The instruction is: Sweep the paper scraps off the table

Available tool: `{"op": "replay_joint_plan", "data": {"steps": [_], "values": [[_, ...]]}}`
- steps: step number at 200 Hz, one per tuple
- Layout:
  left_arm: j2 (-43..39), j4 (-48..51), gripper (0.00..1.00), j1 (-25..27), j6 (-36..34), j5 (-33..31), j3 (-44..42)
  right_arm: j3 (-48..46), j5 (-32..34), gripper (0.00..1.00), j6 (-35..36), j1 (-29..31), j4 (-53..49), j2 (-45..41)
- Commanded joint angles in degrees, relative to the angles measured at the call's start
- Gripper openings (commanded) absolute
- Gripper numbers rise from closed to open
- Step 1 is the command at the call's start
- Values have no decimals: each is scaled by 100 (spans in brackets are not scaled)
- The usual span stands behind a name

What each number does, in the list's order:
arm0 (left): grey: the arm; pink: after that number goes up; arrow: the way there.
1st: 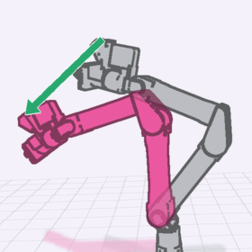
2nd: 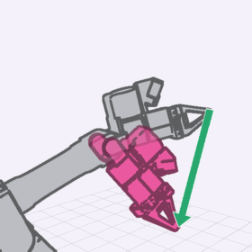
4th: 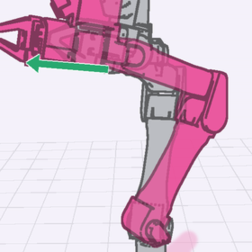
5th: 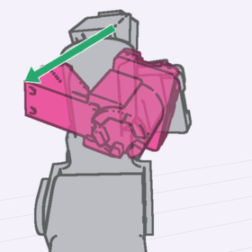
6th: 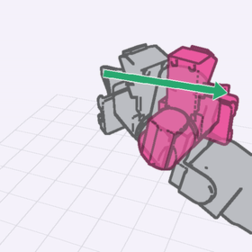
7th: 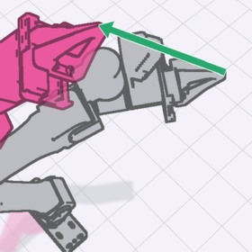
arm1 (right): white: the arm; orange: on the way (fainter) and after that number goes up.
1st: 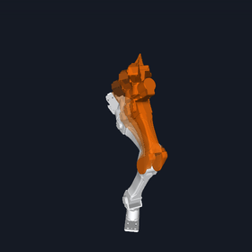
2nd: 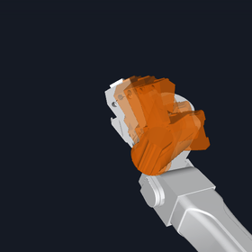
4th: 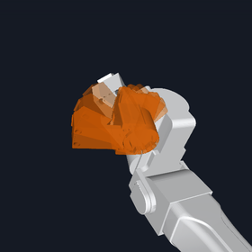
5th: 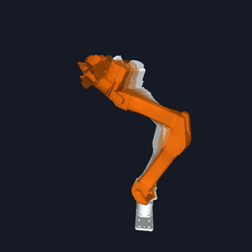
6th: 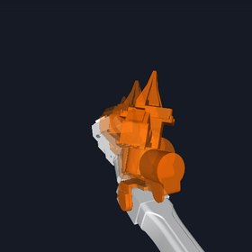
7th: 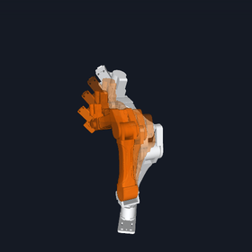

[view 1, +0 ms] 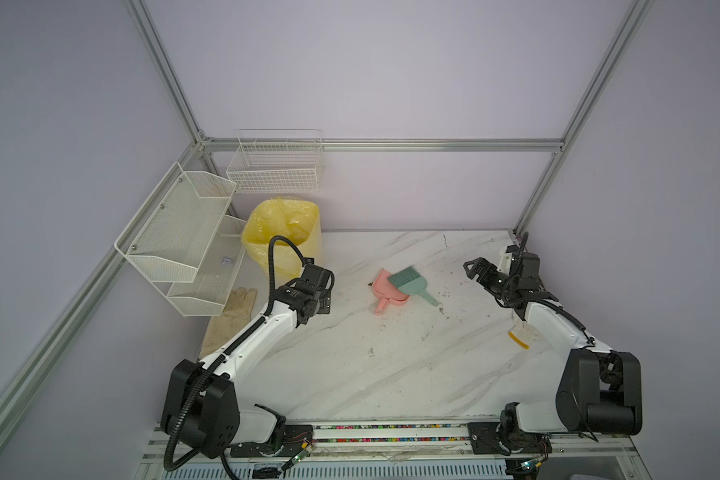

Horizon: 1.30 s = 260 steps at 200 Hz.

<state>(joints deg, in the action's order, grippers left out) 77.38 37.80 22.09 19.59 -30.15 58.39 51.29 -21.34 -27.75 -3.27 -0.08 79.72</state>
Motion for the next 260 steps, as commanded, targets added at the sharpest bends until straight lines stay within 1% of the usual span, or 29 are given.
{"op": "replay_joint_plan", "data": {"steps": [1, 13, 26, 35, 60, 71, 79, 99, 116, 127, 136, 140, 147, 158, 170, 182, 192, 206, 219, 238, 251, 260], "values": [[-203, -846, 99, -117, 438, -593, -422, -64, 467, 97, 80, -56, -146, -411], [-284, -1110, 100, -168, 597, -726, -626, -100, 688, 97, 94, -76, -190, -590], [-377, -1660, 100, -212, 561, -537, -939, -148, 1000, 97, 135, -95, -257, -785], [-430, -1917, 100, -214, 547, -563, -1066, -250, 1215, 97, 155, -105, -221, -943], [-592, -2594, 100, -302, 432, -1144, -1432, -426, 1575, 97, 198, -127, -147, -1270], [-713, -2934, 100, -389, 665, -1411, -1671, -453, 1694, 97, 206, -125, -141, -1350], [-811, -3346, 100, -451, 709, -1406, -1909, -485, 1760, 97, 208, -131, -127, -1391], [-927, -4603, 100, -519, 135, -1418, -2390, -522, 1835, 97, 197, -137, -105, -1449], [-910, -4934, 100, -627, -264, -1596, -2470, -547, 1898, 97, 217, -131, -105, -1500], [-846, -5138, 100, -725, -527, -1708, -2534, -550, 2056, 97, 223, -132, -110, -1534], [-784, -5471, 100, -783, -699, -1830, -2666, -563, 2217, 97, 250, -135, -89, -1558], [-760, -5622, 100, -808, -891, -1889, -2737, -575, 2293, 97, 248, -138, -71, -1566], [-739, -5880, 100, -869, -970, -1941, -2835, -600, 2417, 97, 232, -132, -18, -1586], [-712, -6275, 100, -995, -1142, -1634, -3056, -671, 2609, 97, 182, -132, 104, -1608], [-647, -6945, 100, -1078, -1362, -1268, -3374, -774, 2776, 97, 138, -139, 261, -1645], [-499, -7714, 99, -1114, -1504, -1213, -3705, -929, 2980, 97, 164, -136, 463, -1711], [-350, -8165, 100, -1156, -1597, -1218, -3892, -1046, 3211, 97, 136, -138, 533, -1813], [-137, -8445, 100, -1222, -1691, -1214, -3984, -1211, 3442, 97, 118, -138, 641, -2002], [18, -8594, 100, -1267, -1794, -1208, -3971, -1416, 3727, 97, -50, -138, 810, -2211], [129, -8783, 100, -1317, -1910, -995, -3950, -1824, 4095, 97, -136, -133, 1251, -2509], [251, -8917, 100, -1359, -1992, -929, -3919, -2032, 4199, 97, -231, -135, 1474, -2667], [308, -8920, 100, -1429, -2006, -761, -3877, -2135, 4204, 97, -273, -133, 1633, -2748]]}}
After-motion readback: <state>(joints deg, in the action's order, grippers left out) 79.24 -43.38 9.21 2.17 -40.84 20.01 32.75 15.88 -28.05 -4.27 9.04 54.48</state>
